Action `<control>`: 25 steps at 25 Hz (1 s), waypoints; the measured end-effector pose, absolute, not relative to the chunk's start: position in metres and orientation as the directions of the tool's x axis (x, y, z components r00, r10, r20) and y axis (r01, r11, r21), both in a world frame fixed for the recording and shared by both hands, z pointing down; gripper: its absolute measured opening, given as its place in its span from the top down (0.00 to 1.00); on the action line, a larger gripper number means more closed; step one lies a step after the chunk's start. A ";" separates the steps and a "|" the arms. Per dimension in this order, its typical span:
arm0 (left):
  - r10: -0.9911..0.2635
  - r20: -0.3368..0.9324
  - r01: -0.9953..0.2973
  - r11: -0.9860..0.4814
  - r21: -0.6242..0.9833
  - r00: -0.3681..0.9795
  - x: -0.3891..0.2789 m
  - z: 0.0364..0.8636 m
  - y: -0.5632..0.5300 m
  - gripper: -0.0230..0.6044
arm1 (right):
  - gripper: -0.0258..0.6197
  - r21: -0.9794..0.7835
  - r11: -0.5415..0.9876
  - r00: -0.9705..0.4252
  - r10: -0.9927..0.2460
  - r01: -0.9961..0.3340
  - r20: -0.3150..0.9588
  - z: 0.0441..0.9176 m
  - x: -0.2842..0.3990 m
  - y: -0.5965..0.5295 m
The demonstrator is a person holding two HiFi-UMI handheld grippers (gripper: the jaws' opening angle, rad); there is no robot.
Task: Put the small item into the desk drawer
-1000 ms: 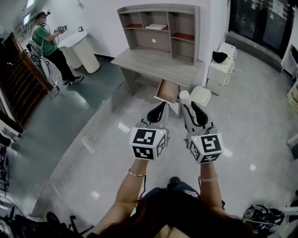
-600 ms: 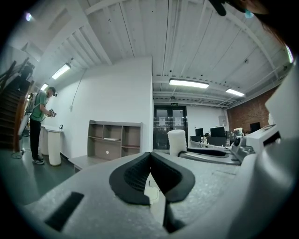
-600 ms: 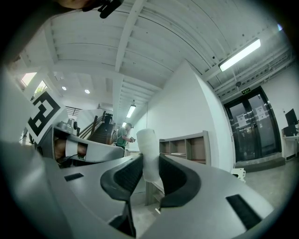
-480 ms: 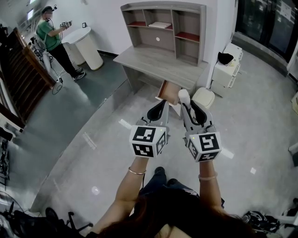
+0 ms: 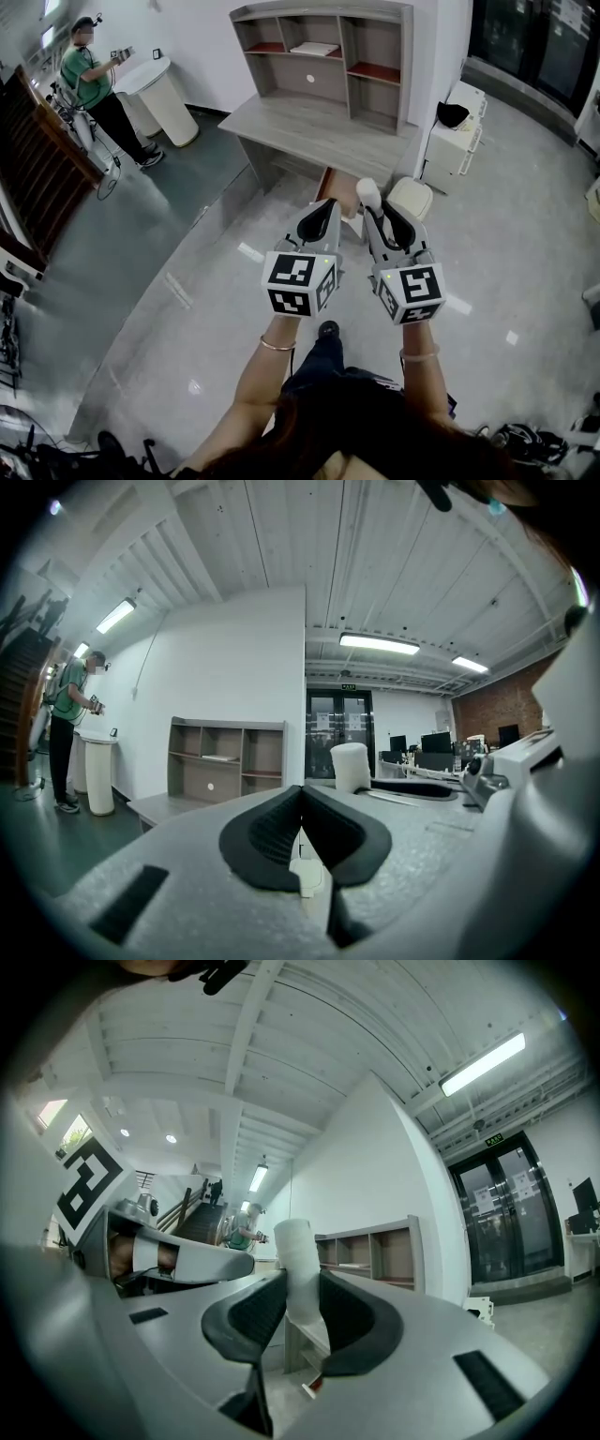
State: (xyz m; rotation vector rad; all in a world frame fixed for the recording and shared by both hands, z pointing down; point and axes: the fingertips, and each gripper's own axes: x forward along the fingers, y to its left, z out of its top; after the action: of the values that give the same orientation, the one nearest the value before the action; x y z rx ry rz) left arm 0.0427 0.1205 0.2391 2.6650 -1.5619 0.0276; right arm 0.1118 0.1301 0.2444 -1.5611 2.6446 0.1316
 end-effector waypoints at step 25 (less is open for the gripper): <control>-0.827 0.077 -0.830 -0.551 0.091 0.557 -0.034 0.263 -0.036 0.94 | 0.81 0.040 0.405 -0.407 -0.912 -0.914 -0.058 0.260 0.035 -0.021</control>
State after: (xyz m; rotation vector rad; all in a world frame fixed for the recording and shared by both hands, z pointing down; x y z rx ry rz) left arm -0.0340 -0.0356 0.2629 2.6676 -1.4255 0.0376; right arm 0.0345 -0.0211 0.2596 -1.6964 2.6105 0.1016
